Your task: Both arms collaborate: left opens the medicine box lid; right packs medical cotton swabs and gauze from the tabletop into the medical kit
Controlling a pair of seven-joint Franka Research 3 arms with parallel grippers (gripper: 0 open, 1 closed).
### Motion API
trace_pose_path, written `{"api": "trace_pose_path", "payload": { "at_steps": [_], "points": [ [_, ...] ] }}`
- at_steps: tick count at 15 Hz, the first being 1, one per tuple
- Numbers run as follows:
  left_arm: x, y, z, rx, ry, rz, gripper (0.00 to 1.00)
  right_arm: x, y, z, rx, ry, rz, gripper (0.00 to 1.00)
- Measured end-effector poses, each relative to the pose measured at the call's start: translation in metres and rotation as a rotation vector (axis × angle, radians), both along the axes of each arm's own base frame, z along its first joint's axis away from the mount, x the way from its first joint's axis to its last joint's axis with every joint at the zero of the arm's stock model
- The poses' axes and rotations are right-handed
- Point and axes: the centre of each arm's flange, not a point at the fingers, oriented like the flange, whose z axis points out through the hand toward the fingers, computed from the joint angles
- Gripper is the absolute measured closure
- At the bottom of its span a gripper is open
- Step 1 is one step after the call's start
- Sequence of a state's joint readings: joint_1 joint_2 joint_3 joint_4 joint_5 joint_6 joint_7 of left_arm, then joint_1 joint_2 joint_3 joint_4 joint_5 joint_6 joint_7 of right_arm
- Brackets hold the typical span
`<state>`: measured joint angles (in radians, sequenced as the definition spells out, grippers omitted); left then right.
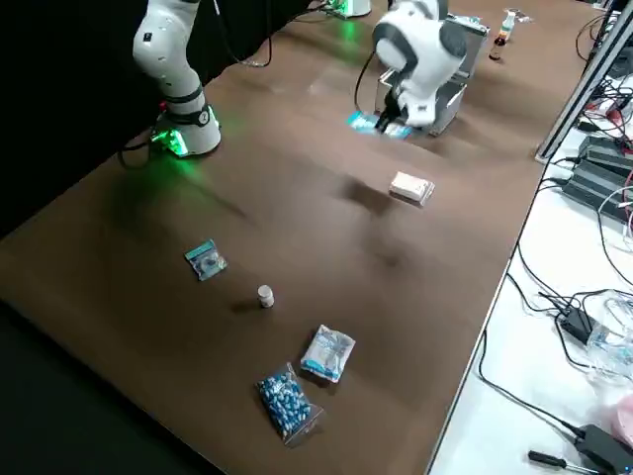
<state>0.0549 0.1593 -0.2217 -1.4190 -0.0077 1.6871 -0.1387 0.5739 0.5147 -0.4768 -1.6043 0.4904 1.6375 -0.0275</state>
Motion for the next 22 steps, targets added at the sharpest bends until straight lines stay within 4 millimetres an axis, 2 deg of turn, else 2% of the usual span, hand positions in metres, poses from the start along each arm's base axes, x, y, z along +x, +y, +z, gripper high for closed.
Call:
{"api": "trace_pose_path", "payload": {
  "at_steps": [3,5,6,9,12,15,17,22],
  "points": [
    [0.000,0.000,0.000,0.000,0.000,0.000,0.00,-0.003,0.074,0.031,0.060,-0.028,-0.062,0.99],
    [0.000,0.001,0.001,0.000,-0.001,0.002,0.00,-0.009,0.115,0.040,0.091,-0.059,-0.082,0.99],
    [0.000,0.003,0.001,0.001,0.001,0.005,0.00,-0.016,0.148,0.041,0.100,-0.085,-0.098,0.99],
    [0.000,0.004,0.001,0.002,0.002,0.007,0.00,-0.027,0.196,0.031,0.141,-0.118,-0.134,0.99],
    [0.000,0.004,0.001,0.002,0.003,0.007,0.00,-0.036,0.239,0.005,0.139,-0.161,-0.203,0.99],
    [-0.001,0.004,0.001,0.002,0.004,0.007,0.00,-0.042,0.256,-0.014,0.124,-0.162,-0.218,0.97],
    [-0.001,0.004,0.001,0.002,0.004,0.007,0.00,-0.041,0.254,-0.015,0.122,-0.163,-0.223,0.81],
    [0.000,0.006,0.001,0.002,0.005,0.009,0.00,-0.032,0.245,-0.007,0.114,-0.184,-0.223,0.33]
  ]
}}
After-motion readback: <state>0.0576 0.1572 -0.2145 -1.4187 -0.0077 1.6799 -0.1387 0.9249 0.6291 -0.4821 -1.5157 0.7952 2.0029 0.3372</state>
